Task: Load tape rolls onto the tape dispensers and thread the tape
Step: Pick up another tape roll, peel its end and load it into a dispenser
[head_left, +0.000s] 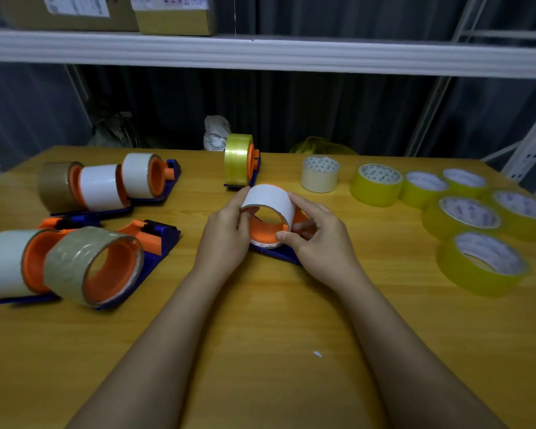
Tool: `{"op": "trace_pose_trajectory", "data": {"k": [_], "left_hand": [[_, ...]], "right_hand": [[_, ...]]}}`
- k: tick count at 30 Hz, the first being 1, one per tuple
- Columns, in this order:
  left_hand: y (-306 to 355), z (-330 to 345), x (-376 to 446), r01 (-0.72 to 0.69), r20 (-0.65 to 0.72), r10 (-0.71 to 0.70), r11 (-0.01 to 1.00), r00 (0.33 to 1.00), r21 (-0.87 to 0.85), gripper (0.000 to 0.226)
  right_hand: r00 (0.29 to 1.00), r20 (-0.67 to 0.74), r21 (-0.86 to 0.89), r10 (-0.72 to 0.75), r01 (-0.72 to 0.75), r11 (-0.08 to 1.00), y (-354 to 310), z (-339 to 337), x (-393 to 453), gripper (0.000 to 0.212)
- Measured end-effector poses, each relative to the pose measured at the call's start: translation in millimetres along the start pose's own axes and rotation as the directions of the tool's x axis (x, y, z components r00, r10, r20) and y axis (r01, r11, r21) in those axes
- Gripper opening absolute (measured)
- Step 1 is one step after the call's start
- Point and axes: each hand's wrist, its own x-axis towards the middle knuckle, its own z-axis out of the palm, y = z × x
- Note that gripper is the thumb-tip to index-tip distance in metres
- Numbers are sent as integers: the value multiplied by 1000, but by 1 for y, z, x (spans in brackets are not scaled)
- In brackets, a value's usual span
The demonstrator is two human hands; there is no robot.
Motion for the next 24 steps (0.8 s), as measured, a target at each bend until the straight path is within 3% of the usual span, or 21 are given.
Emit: {"op": "trace_pose_trajectory", "data": {"k": [16, 24], "left_hand": [[18, -2, -5, 7, -169, 15, 992, 985, 129, 40], [10, -1, -2, 57, -116, -41, 988, 992, 144, 35]], "right_hand": [[998, -52, 9, -41, 42, 999, -6, 7, -7, 57], [986, 151, 109, 70, -87, 990, -4, -7, 4, 63]]}}
